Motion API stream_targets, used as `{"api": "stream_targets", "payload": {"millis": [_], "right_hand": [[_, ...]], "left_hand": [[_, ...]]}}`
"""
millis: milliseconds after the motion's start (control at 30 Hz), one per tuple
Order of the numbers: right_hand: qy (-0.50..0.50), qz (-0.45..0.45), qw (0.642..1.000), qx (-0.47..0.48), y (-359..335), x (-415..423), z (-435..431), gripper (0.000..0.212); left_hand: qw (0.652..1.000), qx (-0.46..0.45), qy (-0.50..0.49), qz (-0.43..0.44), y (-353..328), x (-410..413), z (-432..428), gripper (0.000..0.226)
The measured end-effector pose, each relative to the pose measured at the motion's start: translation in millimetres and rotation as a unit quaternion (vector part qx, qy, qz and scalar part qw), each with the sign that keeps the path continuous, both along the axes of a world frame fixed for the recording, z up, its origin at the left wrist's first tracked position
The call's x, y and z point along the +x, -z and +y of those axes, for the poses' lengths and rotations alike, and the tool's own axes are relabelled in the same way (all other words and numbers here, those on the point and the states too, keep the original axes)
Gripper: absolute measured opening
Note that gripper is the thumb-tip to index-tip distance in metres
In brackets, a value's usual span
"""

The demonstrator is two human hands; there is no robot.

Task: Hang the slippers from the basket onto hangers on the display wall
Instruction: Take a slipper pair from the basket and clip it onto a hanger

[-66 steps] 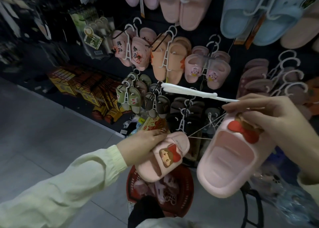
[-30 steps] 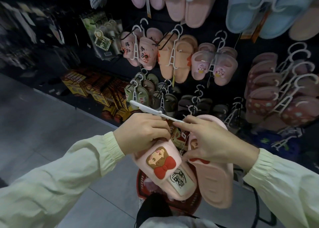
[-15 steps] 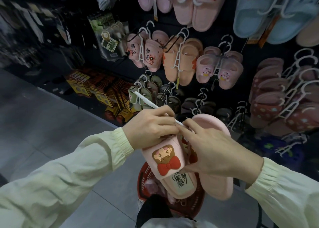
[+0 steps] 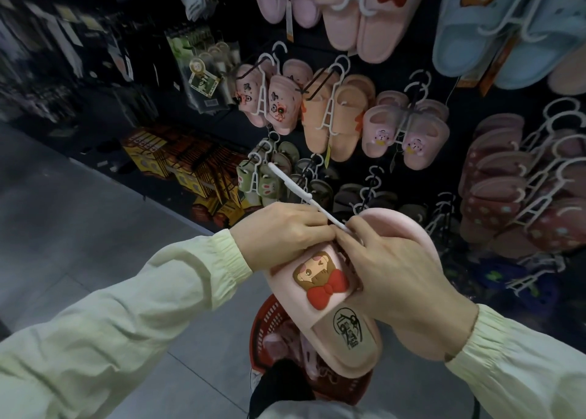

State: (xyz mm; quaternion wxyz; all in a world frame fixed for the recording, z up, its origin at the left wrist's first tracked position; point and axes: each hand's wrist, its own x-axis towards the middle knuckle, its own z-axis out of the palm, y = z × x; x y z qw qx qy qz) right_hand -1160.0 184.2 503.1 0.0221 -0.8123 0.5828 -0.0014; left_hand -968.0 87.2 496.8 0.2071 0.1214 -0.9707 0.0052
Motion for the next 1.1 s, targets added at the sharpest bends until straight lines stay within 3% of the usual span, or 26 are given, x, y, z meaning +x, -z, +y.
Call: {"api": "stream_targets", "payload": {"millis": [200, 300, 400, 500, 567, 733, 967, 1100], "right_hand": [[0.043, -0.015, 0.999, 0.024, -1, -9, -5, 0.08], [0.07, -0.007, 0.997, 0.008, -1, -12, -6, 0.079], [0.071, -0.016, 0.997, 0.011, 1, -11, -6, 0.076], [0.063, -0.045, 0.996, 0.051, -4, -15, -13, 0.09], [0.041, -0.056, 0.995, 0.067, -2, -23, -18, 0.092], [-0.028, -0.167, 0.982, 0.079, 7, -48, -22, 0.096], [-0.03, -0.354, 0.934, 0.047, 5, -62, -26, 0.055], [-0.028, -0.42, 0.907, 0.011, 2, -59, -24, 0.051]], "left_hand": [[0.991, 0.09, -0.04, -0.085, -10, -4, 5, 0.032], [0.972, 0.203, -0.096, -0.064, -10, -10, 16, 0.041], [0.957, 0.256, -0.13, -0.037, -11, -20, 32, 0.041], [0.94, 0.284, -0.163, -0.099, -4, -27, 45, 0.086], [0.932, 0.296, -0.183, -0.101, 5, -29, 46, 0.102], [0.937, 0.3, -0.175, -0.039, 18, -26, 35, 0.086], [0.95, 0.27, -0.158, -0.02, 18, -24, 33, 0.09], [0.952, 0.258, -0.162, -0.013, 21, -28, 37, 0.091]]}}
